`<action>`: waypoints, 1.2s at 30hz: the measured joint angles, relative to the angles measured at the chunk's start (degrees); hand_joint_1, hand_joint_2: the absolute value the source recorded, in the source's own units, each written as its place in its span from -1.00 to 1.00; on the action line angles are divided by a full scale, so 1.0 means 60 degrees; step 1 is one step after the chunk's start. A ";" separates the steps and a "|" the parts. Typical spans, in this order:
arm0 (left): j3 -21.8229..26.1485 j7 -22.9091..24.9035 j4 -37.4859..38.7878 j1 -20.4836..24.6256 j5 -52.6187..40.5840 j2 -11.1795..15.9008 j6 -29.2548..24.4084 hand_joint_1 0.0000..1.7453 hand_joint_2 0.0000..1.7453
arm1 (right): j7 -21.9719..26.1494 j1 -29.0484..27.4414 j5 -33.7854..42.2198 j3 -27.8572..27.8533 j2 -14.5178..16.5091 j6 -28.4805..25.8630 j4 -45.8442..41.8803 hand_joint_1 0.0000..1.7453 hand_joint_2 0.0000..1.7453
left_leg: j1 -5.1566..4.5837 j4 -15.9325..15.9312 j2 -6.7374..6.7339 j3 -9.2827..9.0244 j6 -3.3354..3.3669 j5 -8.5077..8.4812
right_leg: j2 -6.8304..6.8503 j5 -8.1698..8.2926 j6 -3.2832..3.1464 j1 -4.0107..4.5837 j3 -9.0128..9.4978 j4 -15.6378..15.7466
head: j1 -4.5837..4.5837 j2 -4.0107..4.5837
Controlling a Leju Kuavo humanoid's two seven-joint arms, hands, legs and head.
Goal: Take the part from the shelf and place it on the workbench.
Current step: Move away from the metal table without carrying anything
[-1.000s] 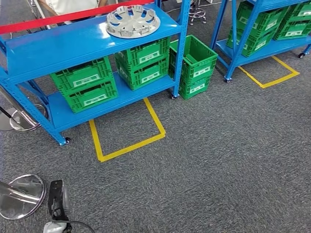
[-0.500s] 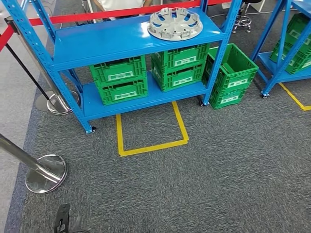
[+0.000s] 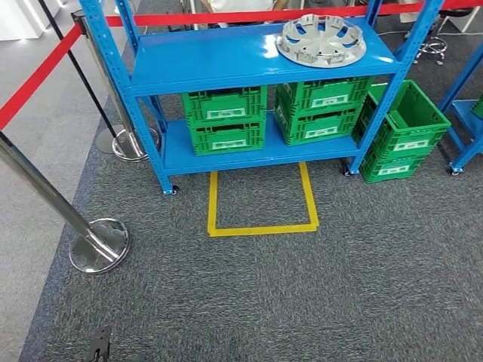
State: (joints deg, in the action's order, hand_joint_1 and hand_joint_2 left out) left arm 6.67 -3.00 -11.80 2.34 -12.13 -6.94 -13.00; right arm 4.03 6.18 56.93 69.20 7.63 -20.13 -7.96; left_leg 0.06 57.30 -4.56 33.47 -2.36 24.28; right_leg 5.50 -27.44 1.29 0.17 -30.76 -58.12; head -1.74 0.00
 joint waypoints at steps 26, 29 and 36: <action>-0.0015 -0.0146 0.0044 0.0077 -0.0371 -0.0086 0.0316 -1.00 -1.00 | 0.0096 0.0115 0.0060 0.0000 0.0007 -0.0007 -0.0008 -1.00 -1.00 | 0.0079 0.2578 0.0891 0.1373 -0.0133 0.0978 | -0.1045 0.0121 -0.0156 -0.0143 -0.0164 -0.0069 | 0.0035 0.0000; -0.0016 -0.0153 0.0044 0.0097 -0.0380 -0.0074 0.0313 -1.00 -1.00 | 0.0098 0.0144 0.0059 0.0000 0.0007 0.0012 -0.0011 -1.00 -1.00 | 0.0071 0.0707 0.0846 0.0374 -0.0051 0.0109 | -0.0995 0.0091 -0.0101 -0.0114 -0.0139 -0.0085 | 0.0030 0.0002; -0.0023 -0.0163 0.0044 0.0109 -0.0391 -0.0086 0.0299 -1.00 -1.00 | 0.0097 0.0148 0.0107 0.0000 0.0004 0.0108 -0.0011 -1.00 -1.00 | 0.0058 -0.0135 0.0823 -0.0032 0.0082 -0.0016 | -0.0976 0.0117 -0.0044 -0.0028 -0.0153 0.0040 | 0.0074 0.0000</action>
State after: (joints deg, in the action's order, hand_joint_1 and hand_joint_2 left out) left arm 6.54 -3.98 -11.54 3.00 -14.47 -7.46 -11.21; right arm 4.61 7.07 57.57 69.20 7.65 -19.48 -8.02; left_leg 0.41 56.49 0.38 33.28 -1.87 24.19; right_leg -0.35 -26.73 1.02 0.00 -31.68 -57.88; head -1.30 0.00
